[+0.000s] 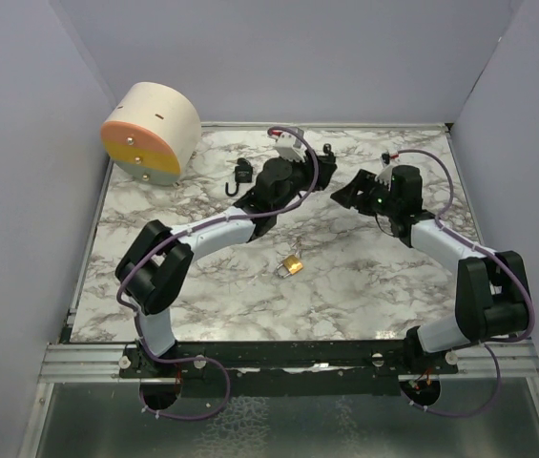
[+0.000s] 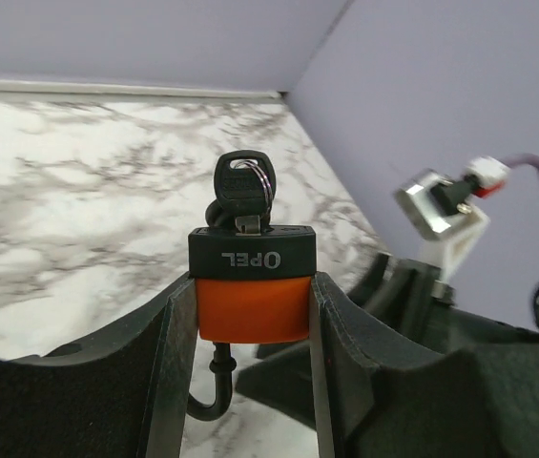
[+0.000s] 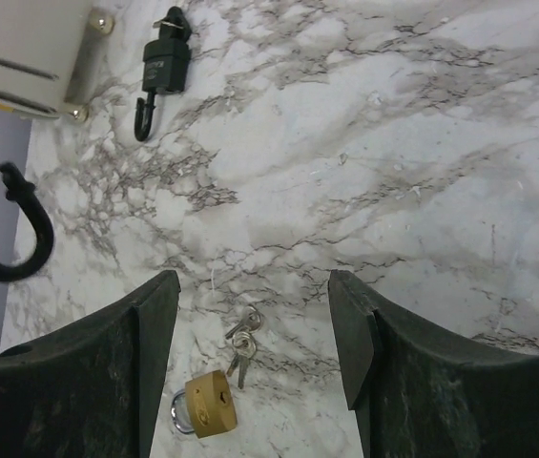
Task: Unlock with the key
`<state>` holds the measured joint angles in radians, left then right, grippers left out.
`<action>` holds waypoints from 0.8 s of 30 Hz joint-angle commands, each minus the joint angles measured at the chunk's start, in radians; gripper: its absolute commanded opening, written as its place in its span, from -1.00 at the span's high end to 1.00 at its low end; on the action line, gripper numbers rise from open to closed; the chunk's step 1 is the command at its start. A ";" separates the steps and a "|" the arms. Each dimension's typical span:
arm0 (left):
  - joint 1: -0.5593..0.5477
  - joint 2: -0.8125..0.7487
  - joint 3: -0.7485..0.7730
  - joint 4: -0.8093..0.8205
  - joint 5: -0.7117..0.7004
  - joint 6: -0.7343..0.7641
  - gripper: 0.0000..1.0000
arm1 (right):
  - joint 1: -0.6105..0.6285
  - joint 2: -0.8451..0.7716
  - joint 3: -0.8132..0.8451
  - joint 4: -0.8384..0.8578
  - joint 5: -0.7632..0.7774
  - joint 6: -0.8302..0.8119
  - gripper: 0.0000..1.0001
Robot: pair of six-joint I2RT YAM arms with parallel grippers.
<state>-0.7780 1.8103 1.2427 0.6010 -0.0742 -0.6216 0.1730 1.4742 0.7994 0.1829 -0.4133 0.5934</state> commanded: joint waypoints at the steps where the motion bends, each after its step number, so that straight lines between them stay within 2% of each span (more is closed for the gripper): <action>1: 0.038 -0.071 0.038 -0.104 -0.142 0.107 1.00 | -0.014 -0.030 0.022 -0.052 0.106 -0.017 -0.29; 6: 0.066 0.031 0.200 -0.379 -0.267 0.209 1.00 | -0.017 -0.081 0.026 -0.074 0.127 -0.042 -0.29; 9: 0.081 0.120 0.307 -0.504 -0.295 0.245 1.00 | -0.017 -0.114 0.029 -0.085 0.133 -0.051 -0.29; 16: 0.105 0.302 0.497 -0.642 -0.313 0.253 1.00 | -0.018 -0.168 0.037 -0.114 0.123 -0.061 -0.29; 24: 0.122 0.447 0.617 -0.671 -0.296 0.180 1.00 | -0.023 -0.217 0.041 -0.134 0.139 -0.069 -0.29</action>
<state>-0.6632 2.2230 1.7679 -0.0681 -0.3531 -0.4023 0.1600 1.2949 0.8013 0.0662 -0.3031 0.5434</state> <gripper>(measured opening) 0.455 0.645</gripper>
